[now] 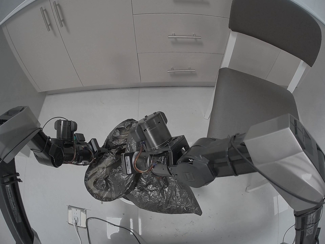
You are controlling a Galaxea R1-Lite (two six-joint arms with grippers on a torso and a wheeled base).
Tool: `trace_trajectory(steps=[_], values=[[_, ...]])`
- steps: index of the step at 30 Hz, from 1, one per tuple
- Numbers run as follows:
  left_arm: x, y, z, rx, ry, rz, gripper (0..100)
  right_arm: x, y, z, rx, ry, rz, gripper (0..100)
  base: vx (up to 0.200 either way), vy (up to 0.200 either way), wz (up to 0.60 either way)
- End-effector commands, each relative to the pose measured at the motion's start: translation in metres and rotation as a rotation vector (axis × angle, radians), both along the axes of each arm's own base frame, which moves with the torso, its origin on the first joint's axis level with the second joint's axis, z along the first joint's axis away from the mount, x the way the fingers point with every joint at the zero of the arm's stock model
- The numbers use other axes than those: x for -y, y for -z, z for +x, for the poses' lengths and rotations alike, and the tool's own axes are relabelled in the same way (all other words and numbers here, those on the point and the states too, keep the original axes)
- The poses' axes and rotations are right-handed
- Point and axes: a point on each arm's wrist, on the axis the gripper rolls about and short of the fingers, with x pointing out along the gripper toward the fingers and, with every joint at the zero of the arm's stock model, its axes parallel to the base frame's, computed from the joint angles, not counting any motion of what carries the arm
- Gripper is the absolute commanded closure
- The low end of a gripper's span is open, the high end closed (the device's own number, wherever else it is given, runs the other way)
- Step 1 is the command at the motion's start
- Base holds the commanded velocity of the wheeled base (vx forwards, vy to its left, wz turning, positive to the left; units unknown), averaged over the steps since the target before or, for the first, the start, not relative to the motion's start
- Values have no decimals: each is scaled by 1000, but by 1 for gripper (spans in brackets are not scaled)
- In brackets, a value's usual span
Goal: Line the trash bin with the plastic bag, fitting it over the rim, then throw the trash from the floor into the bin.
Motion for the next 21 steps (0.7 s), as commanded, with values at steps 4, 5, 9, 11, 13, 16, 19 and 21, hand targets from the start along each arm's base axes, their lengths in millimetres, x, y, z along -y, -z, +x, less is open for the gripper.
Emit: trace_trajectory(steps=[4,5,9,11,13,16,19,21], values=[[0,6,-2,-15,10,11,0,-3,0,-5,-2,-12,-2,100,0,0,0],[0,7,-2,-17,9,12,0,-4,1,-6,-3,-13,-2,100,0,0,0],[-8,7,-4,-30,-9,13,0,-8,8,-8,-11,-20,-11,100,0,0,0],[-12,6,-5,-27,-19,13,0,-10,12,-5,-8,-11,-16,100,0,0,0],[-13,4,-6,-24,-24,13,0,-11,13,-3,1,2,-17,100,0,0,0],[-15,-5,-15,-6,-19,23,0,-12,15,1,6,14,-17,100,0,0,0],[-10,-24,-32,37,5,35,0,-11,13,2,9,16,-14,100,0,0,0],[-6,-36,-43,59,22,33,0,-11,13,2,8,16,-15,100,0,0,0]])
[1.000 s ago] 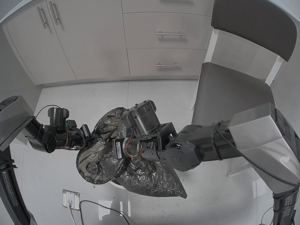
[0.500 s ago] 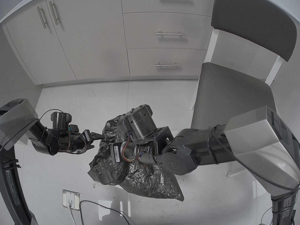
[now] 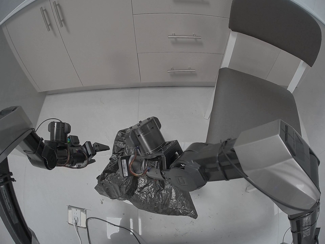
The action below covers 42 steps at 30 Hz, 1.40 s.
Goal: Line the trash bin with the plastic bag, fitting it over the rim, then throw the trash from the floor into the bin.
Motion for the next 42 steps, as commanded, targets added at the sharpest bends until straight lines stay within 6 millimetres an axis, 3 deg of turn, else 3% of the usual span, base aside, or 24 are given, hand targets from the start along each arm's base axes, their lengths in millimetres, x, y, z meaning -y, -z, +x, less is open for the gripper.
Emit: trace_trajectory(steps=[1,5,12,15,19,26,35,42], values=[[7,-31,-22,66,29,4,0,-1,2,2,-1,3,-1,100,0,0,0],[28,-54,-63,121,135,16,0,0,-2,4,6,8,8,100,0,0,0],[60,-44,-114,174,406,127,0,1,-9,6,-5,22,10,100,0,0,0],[68,-39,-121,212,462,158,0,1,-10,8,-3,26,14,100,0,0,0],[71,-31,-126,248,493,196,0,3,-11,10,-1,32,17,100,0,0,0],[78,-7,-130,349,577,408,0,3,-14,12,0,37,29,100,0,0,0],[105,-1,-119,486,454,547,0,3,-16,11,-1,41,36,100,0,0,0],[128,18,-106,606,320,585,0,3,-17,11,2,40,40,100,0,0,0]])
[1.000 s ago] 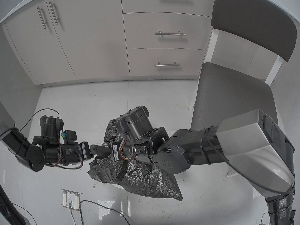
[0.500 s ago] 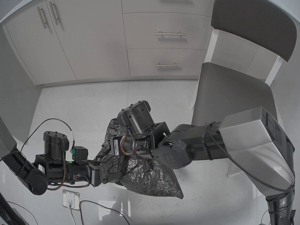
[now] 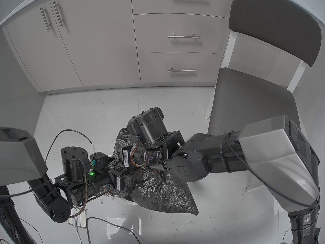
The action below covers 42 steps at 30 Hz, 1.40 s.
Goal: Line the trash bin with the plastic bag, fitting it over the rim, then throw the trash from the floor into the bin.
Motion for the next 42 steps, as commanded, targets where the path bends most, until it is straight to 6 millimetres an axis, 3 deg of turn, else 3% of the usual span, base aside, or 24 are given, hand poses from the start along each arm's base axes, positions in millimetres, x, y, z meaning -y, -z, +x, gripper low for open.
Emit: trace_trajectory(steps=[1,17,25,26,32,37,42], values=[[18,34,3,-26,-16,32,0,1,-4,-1,5,0,7,100,0,0,0],[20,32,3,-65,-51,-61,0,0,-10,0,15,4,28,100,0,0,0],[21,19,5,-71,-95,-170,0,0,-8,0,15,12,20,100,0,0,0],[19,15,5,-75,-109,-198,100,-1,-7,0,14,12,19,100,0,0,0],[16,-1,0,-86,-113,-287,100,0,-6,1,15,16,16,100,0,0,0],[15,-20,-8,-218,-9,-424,100,0,-9,1,24,31,15,100,0,0,0],[14,-25,-7,-249,25,-470,100,1,-9,1,23,31,14,100,0,0,0]])
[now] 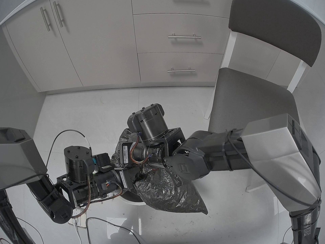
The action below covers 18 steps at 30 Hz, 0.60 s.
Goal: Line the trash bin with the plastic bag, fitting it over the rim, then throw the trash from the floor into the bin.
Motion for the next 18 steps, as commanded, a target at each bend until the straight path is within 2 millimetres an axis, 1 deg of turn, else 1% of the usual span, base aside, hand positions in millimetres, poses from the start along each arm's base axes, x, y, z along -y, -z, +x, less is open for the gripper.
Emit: trace_trajectory(steps=[1,3,4,13,18], values=[[-2,-19,-1,39,10,-49,100,0,-1,0,4,3,-1,100,0,0,0],[-2,-18,-1,36,11,-50,100,0,-1,0,4,3,-1,100,0,0,0],[-2,-18,-1,35,12,-52,100,0,-1,0,3,2,-1,0,0,0,0],[-3,-14,1,23,8,-48,100,7,-6,5,8,20,10,0,0,0,0],[-9,-10,11,14,-28,-44,100,21,-25,9,23,46,26,0,0,0,0]])
